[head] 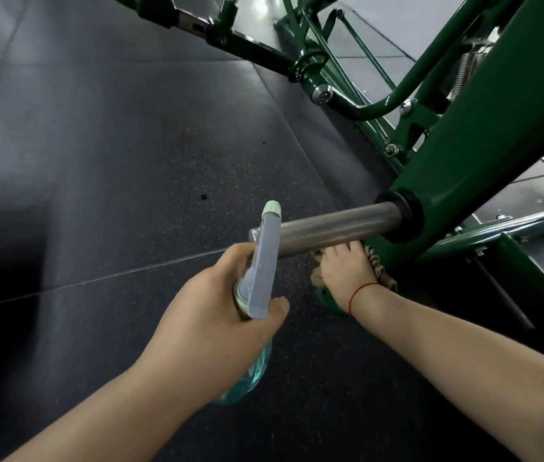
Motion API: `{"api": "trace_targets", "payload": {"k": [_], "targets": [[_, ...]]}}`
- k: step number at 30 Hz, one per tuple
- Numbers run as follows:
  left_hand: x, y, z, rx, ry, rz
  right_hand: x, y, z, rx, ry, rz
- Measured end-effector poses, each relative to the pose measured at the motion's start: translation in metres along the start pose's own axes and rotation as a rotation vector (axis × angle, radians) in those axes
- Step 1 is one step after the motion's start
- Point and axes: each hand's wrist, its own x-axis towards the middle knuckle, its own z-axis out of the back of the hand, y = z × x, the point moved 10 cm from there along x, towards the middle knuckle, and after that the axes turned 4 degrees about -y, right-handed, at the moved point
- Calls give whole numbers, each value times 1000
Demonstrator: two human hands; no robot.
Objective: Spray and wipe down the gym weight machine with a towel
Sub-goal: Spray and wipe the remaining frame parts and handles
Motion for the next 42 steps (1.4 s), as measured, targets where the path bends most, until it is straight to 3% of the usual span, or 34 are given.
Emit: {"api": "trace_targets", "payload": {"k": [5, 10, 18, 28, 37, 42], "targets": [[-2, -18, -7, -16, 0, 0, -45, -10, -1, 10, -102, 216], [-4, -44, -14, -75, 20, -23, -101, -59, 47, 49, -504, 347], [-3, -75, -13, -187, 57, -15, -145, -121, 91, 23, -592, 405], [3, -144, 19, -248, 43, -116, -182, -256, 259, 47, -916, 31], [-2, -249, 66, -281, 34, -294, -214, -348, 349, -7, -1015, -255], [-3, -291, 79, -309, 21, -324, -243, -400, 382, 61, -1171, -514]]}}
